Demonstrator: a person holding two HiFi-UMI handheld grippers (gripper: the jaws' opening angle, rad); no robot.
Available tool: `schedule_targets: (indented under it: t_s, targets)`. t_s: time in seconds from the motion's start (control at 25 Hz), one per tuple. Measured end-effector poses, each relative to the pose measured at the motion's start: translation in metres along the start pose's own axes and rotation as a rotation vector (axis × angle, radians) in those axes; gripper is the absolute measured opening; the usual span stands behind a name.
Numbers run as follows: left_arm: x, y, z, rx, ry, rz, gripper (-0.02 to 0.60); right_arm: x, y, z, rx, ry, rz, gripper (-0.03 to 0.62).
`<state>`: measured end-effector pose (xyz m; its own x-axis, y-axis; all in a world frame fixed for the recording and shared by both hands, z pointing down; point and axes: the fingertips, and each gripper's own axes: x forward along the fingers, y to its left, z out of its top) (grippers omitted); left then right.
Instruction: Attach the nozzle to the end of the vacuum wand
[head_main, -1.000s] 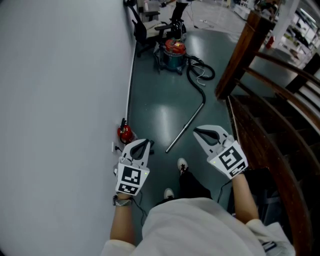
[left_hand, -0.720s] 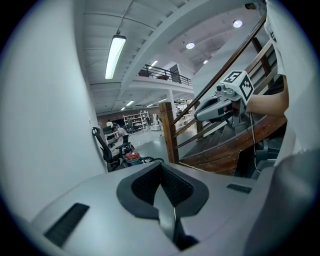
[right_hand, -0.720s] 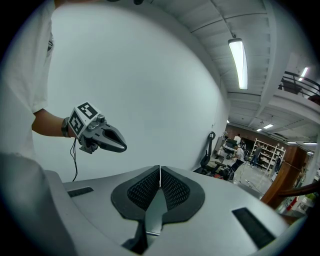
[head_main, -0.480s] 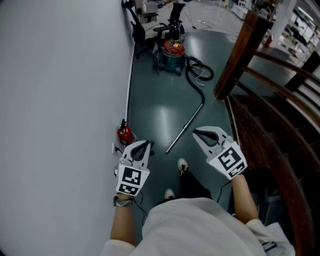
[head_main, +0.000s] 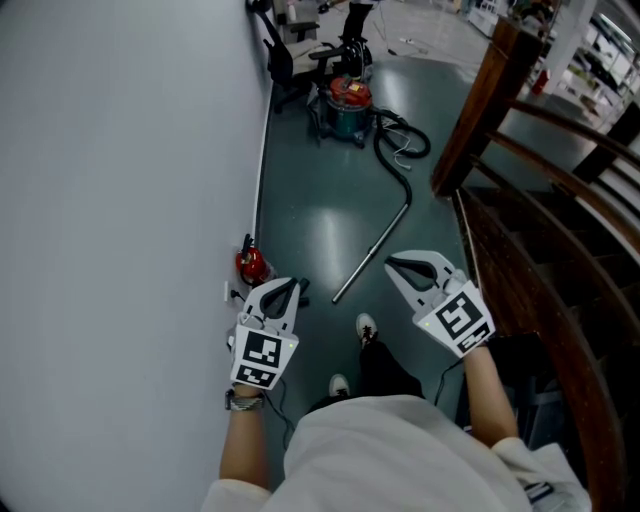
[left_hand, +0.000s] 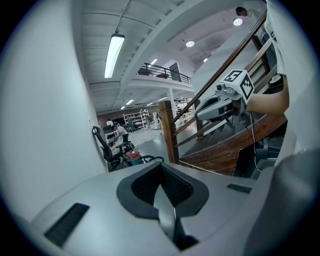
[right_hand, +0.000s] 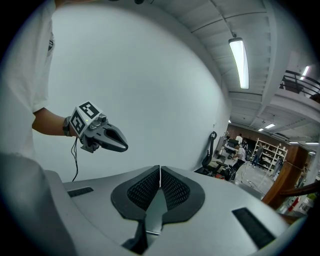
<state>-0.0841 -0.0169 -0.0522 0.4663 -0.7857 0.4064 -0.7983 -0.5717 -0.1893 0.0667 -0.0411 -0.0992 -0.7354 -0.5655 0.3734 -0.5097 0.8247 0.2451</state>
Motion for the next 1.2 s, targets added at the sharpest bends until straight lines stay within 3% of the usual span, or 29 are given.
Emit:
schedule_targets:
  t_s: [0.88, 1.2]
  targets:
    - [0.027, -0.004, -0.015, -0.034, 0.048, 0.018, 0.0, 0.016, -0.024, -0.035, 0.055, 0.011, 0.001, 0.03]
    - [0.045, 0.007, -0.033, -0.059, 0.067, 0.039, 0.0, 0.044, -0.026, -0.058, 0.065, 0.021, 0.048, 0.03]
